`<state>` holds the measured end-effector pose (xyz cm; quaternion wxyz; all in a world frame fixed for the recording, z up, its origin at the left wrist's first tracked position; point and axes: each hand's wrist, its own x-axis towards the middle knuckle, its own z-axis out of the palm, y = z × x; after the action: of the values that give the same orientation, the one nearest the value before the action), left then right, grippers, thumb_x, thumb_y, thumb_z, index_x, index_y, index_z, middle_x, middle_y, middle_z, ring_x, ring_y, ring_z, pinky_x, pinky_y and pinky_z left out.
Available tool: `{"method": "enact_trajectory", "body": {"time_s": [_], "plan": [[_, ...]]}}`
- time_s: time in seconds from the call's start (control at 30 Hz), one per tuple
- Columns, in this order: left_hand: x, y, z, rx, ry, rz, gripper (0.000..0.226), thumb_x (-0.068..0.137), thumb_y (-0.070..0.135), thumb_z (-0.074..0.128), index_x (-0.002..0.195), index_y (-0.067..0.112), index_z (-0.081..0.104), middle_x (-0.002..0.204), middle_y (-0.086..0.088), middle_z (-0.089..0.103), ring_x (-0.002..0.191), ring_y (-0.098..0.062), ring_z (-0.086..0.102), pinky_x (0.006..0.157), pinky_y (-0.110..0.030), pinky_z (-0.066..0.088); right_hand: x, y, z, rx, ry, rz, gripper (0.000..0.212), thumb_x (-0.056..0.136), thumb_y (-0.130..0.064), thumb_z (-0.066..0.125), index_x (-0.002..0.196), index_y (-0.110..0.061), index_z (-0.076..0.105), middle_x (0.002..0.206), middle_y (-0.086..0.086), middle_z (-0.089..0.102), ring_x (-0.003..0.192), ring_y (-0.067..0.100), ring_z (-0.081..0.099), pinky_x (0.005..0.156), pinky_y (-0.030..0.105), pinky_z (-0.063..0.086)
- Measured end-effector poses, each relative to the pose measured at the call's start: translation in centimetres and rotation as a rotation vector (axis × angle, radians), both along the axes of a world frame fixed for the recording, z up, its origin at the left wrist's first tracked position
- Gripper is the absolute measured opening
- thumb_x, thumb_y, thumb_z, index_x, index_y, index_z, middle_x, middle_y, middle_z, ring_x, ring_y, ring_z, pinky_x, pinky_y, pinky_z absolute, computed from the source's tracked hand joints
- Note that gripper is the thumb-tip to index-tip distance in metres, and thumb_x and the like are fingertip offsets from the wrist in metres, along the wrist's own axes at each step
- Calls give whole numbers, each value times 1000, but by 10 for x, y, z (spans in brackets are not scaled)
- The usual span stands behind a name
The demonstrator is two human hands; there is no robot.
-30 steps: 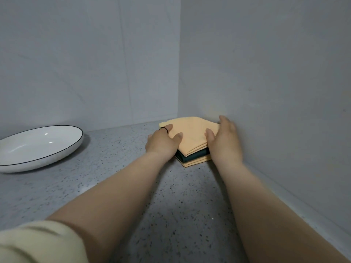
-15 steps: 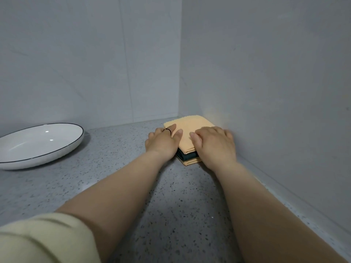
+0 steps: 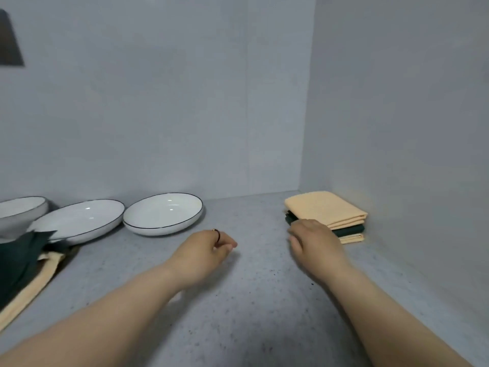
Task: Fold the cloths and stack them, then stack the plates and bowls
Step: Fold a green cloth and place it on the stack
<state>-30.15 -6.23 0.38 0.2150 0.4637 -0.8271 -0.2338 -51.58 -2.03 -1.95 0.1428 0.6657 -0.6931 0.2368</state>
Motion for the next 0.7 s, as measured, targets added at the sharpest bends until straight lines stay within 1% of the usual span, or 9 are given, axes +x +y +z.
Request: {"method": "enact_trajectory", "body": {"time_s": [0.1,0.17,0.23,0.33,0.4,0.47,0.53,0.57,0.7], "plan": [[78,28,0,7,-33,34,32,93,14,50,74,40,53,85,22,55,79,2,53,66,1,36,29,23,4,3,-4,32,33,74,-24,40,69,-10,69,67,3,68,60,24,66,53,22,48],[129,53,5,44,-66,67,33,92,13,50,74,41,53,89,20,57,82,3,53,70,-5,37,58,42,12,81,-55,49,33,86,-21,41,94,-7,70,93,8,70,86,26,66,69,24,47],[171,74,7,73,-30,116,31,91,10,52,76,37,59,94,17,62,87,2,56,77,-14,38,80,53,9,165,-25,75,31,96,-20,39,116,-12,61,119,5,62,109,23,56,84,26,42],[241,115,4,58,-59,186,31,90,10,54,78,38,61,95,24,60,91,7,54,78,-12,38,132,66,4,319,25,186,31,96,-20,37,119,-14,57,123,3,59,112,21,53,88,27,41],[280,136,0,36,-132,202,30,90,14,54,86,43,57,102,27,56,94,8,53,78,-5,38,164,70,4,333,53,246,31,96,-20,37,119,-15,57,123,2,59,112,20,53,88,27,41],[313,152,-6,15,-285,253,24,91,24,53,104,44,54,117,27,51,109,5,50,88,-4,36,193,72,5,343,48,291,31,96,-21,38,119,-14,57,123,2,59,112,21,53,89,26,41],[335,168,-17,16,-438,352,38,93,36,47,130,38,41,139,19,37,131,-3,35,108,-16,25,219,75,8,374,40,317,31,95,-20,38,119,-14,56,124,4,58,113,22,52,89,27,40],[340,175,-23,37,-460,376,45,94,41,43,138,36,32,147,17,27,138,-4,25,113,-20,17,230,76,9,385,44,329,31,95,-20,39,119,-14,56,124,5,58,113,23,52,89,27,40],[343,189,-36,39,-443,412,50,97,44,28,144,36,15,154,16,7,143,-3,3,116,-25,0,271,82,7,387,36,407,30,95,-19,39,119,-13,57,124,5,58,113,23,52,90,27,41]]}}
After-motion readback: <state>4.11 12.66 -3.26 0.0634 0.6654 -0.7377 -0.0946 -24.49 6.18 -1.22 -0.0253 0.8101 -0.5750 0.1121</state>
